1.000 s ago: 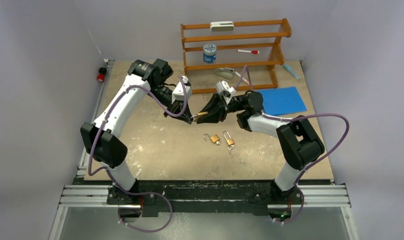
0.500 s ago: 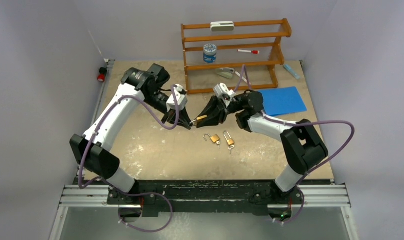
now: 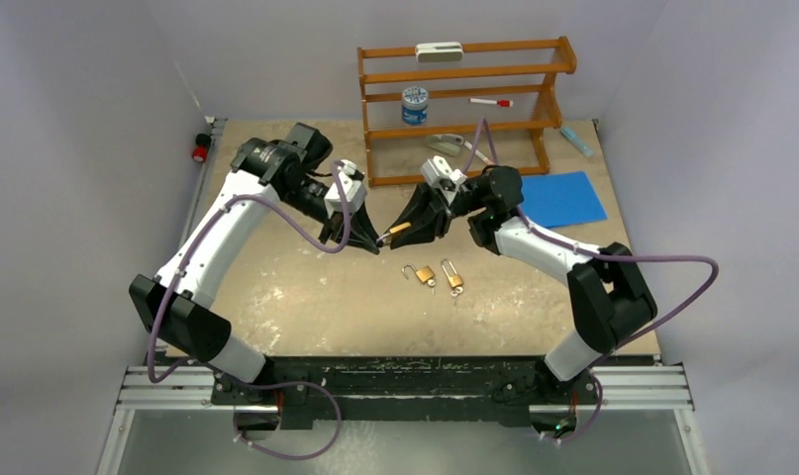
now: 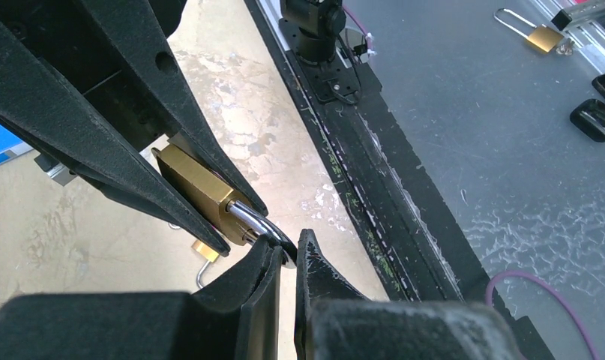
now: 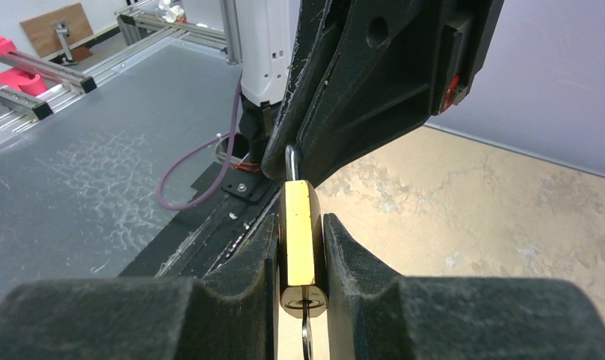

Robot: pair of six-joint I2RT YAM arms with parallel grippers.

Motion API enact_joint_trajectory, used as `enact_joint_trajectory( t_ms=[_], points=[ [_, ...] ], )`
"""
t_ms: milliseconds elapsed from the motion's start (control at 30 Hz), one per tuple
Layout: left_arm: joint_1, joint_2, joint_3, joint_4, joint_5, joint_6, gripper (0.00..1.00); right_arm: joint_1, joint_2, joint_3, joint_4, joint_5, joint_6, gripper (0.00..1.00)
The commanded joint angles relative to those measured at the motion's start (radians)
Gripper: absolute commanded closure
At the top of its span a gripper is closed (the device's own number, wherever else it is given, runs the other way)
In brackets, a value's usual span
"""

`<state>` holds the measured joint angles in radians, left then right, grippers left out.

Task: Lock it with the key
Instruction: Lock the lock.

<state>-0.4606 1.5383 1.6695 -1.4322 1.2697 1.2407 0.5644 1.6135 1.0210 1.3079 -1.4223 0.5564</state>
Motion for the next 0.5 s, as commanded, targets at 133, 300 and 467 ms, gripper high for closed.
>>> enact_joint_trajectory(
  t_ms=[133, 300, 467],
  points=[
    [-0.107, 0.066, 0.003, 0.179, 0.124, 0.067, 1.00, 0.083, -0.028, 0.132, -0.036, 0.555, -0.100, 1.00],
    [-0.107, 0.041, -0.040, 0.313, 0.125, -0.065, 1.00, 0.085, -0.024, 0.158, -0.066, 0.510, -0.119, 1.00],
    [-0.107, 0.058, -0.016, 0.296, 0.125, -0.081, 1.00, 0.086, -0.051, 0.174, -0.232, 0.552, -0.259, 1.00]
  ],
)
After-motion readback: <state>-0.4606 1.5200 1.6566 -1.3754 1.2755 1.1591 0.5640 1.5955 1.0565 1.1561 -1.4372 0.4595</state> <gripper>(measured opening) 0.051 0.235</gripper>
